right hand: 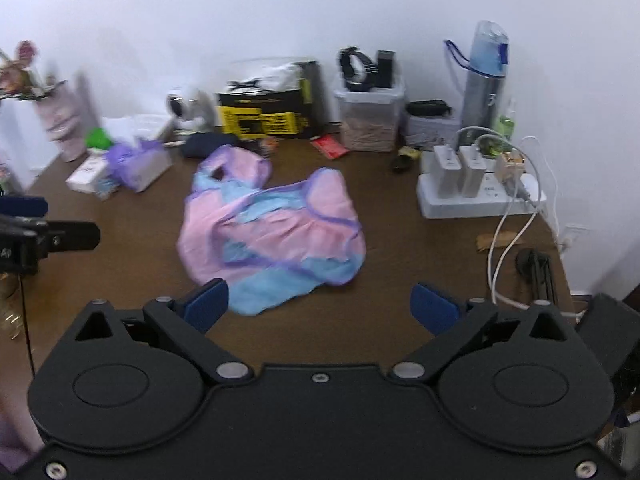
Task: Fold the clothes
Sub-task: 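Grasp the purple-trimmed edges of the garment with both grippers, then lift the garment with both grippers and shake it out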
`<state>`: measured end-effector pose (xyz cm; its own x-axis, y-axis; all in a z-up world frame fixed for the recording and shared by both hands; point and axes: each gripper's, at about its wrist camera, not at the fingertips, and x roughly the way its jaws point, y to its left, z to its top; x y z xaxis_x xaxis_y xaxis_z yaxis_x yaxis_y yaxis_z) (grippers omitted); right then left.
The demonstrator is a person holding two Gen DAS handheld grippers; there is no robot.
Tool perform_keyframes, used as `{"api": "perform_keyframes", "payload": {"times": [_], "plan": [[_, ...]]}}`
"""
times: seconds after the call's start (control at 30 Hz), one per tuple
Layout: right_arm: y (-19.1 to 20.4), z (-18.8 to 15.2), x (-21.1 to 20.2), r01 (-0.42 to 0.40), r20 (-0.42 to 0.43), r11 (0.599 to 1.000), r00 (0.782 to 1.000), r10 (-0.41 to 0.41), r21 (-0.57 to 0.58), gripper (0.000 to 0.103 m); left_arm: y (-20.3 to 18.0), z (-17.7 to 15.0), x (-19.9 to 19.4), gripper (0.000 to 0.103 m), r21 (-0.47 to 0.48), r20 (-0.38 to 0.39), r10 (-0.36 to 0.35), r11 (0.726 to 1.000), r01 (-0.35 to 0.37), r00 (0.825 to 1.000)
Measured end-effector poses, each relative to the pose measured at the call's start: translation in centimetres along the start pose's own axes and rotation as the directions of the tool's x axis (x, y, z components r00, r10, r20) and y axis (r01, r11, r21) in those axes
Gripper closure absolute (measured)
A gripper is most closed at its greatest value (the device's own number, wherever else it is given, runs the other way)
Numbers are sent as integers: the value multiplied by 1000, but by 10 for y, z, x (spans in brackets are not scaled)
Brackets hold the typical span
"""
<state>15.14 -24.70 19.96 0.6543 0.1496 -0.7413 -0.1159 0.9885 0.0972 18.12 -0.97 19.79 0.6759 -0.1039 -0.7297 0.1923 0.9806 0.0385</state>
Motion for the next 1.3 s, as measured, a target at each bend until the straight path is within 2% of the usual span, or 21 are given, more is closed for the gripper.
{"api": "perform_keyframes", "payload": {"times": [0.07,0.1,0.23,0.33,0.4,0.47,0.53,0.57,0.6,0.63,0.67,0.8,0.87,0.93,1.07,1.13,1.2,1.23,1.27,1.3], "plan": [[-3,15,27,25,-12,1000,1000,-25,-15,28,5,12,31,19,9,6,-18,1000,18,1000],[-5,20,42,40,-16,999,999,-41,-20,33,7,16,48,20,12,2,-28,1000,28,1000],[-17,36,107,76,-85,997,993,-76,-6,39,7,27,121,33,44,-61,-54,997,57,997],[-25,39,152,77,-155,997,985,-78,-9,44,8,29,162,34,36,-136,-103,993,109,985],[-29,37,173,76,-193,997,978,-77,-9,47,8,31,183,37,9,-183,-123,992,127,975],[-33,34,187,64,-224,998,973,-63,-5,48,8,34,201,44,6,-203,-115,993,119,972],[-35,30,197,41,-249,999,968,-40,-1,58,6,36,213,48,20,-212,-117,992,124,970],[-35,29,199,36,-254,999,967,-36,-1,64,6,37,220,57,23,-222,-127,991,136,967],[-34,28,201,33,-256,999,966,-33,-4,75,6,38,225,65,20,-232,-139,989,148,963],[-34,26,204,30,-260,1000,965,-31,-8,84,6,38,233,82,6,-246,-151,987,158,957],[-34,26,205,30,-261,1000,965,-31,-9,95,6,38,240,94,-8,-259,-155,987,159,953],[-40,27,200,63,-224,998,973,-63,-6,99,2,34,249,103,6,-275,-160,986,168,948],[-44,31,188,76,-188,997,979,-75,-4,99,3,34,248,103,0,-271,-136,990,142,953],[-48,35,175,82,-147,997,986,-82,-2,99,11,36,233,103,-41,-230,-109,994,102,967],[-53,45,136,70,-54,998,996,-69,-1,99,23,43,203,103,-71,-156,-90,994,80,984],[-53,49,115,73,-11,997,997,-73,-13,99,21,47,189,103,-34,-114,-82,996,78,990],[-54,52,106,60,0,998,998,-60,-17,99,11,46,187,96,34,-109,-74,996,78,991],[-53,52,104,54,3,998,999,-54,-25,99,3,44,193,77,85,-136,-80,992,92,988],[-52,52,103,50,5,998,999,-50,-35,99,-5,40,202,47,133,-159,-85,985,107,984],[-51,52,103,50,5,998,999,-50,-39,99,-11,37,209,37,171,-163,-83,979,111,983]]}}
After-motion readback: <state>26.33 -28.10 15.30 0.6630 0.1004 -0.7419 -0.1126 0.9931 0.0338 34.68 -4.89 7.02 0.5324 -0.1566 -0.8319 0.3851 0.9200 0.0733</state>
